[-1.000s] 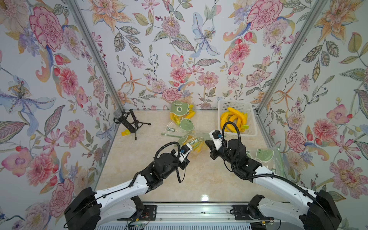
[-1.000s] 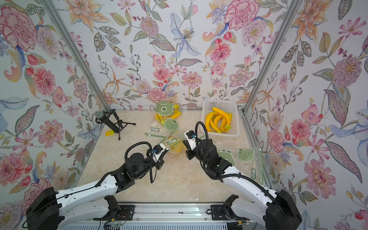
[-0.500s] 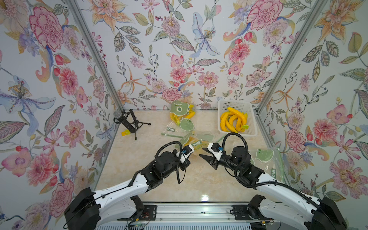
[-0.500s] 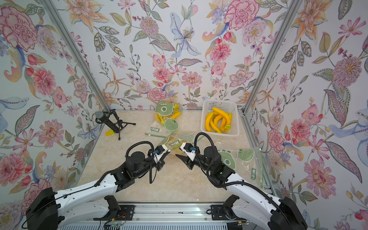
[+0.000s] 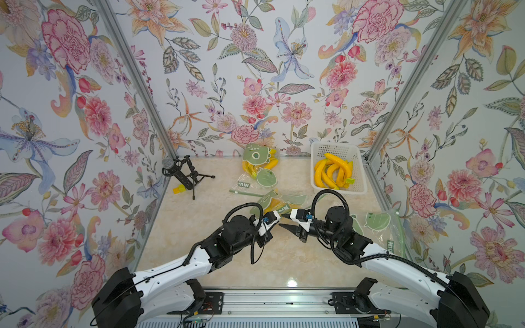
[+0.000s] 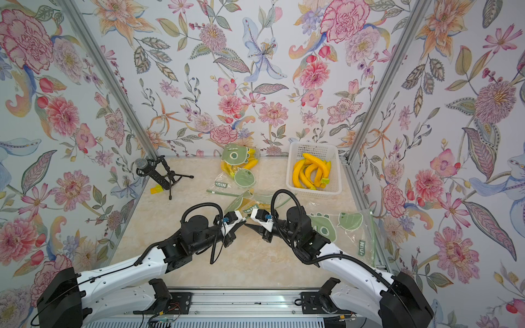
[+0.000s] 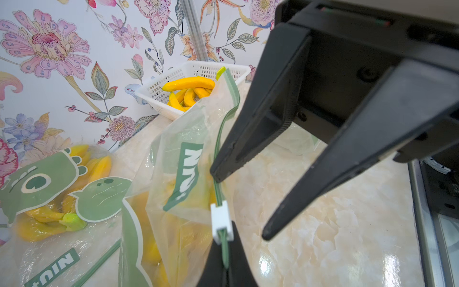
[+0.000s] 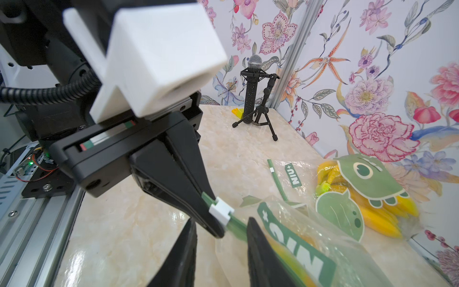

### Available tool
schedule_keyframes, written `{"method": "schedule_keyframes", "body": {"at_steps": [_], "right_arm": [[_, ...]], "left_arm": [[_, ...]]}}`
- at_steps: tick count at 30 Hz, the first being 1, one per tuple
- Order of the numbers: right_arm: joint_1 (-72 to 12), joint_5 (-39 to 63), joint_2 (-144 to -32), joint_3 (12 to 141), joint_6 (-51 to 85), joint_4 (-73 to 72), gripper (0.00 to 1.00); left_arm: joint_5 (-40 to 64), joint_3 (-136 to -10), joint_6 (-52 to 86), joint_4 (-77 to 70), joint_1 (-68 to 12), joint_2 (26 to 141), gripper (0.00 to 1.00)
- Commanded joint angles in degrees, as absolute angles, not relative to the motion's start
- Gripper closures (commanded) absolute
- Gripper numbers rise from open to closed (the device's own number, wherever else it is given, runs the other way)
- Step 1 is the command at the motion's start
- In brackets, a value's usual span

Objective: Open the zip-top bag and take out the banana
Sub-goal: Unzip the zipper on the zipper food storage bag.

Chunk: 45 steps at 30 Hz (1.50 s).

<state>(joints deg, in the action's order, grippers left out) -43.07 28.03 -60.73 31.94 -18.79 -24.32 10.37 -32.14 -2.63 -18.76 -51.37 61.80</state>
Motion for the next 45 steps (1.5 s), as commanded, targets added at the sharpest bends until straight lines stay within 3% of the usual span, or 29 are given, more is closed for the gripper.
{"method": "schedule_keyframes", "body": {"at_steps": [1, 12, 19, 36, 45], "right_arm": [[-43.7, 30.5, -60.6, 34.0, -21.2, -25.0, 0.66], [-43.8, 31.2, -62.1, 35.8, -23.7, -20.8, 0.61], [-43.3, 32.3, -64.8, 37.3, -24.5, -18.8, 0.68], [-43.8, 27.9, -65.3, 36.7, -24.4, -18.0, 0.99], [-44.2, 19.9, -65.1, 35.1, -25.7, -17.5, 1.00]], "left_arm": [[12.1, -34.3, -4.0, -18.6, -50.8, 62.2, 1.00], [12.6, -34.0, -5.6, -15.9, -50.8, 61.4, 1.00], [12.4, -34.2, -5.7, -16.1, -50.7, 61.0, 1.00], [11.8, -32.9, -3.8, -17.7, -48.6, 57.4, 1.00], [4.5, -31.1, -1.8, -18.6, -46.4, 54.0, 1.00]]}}
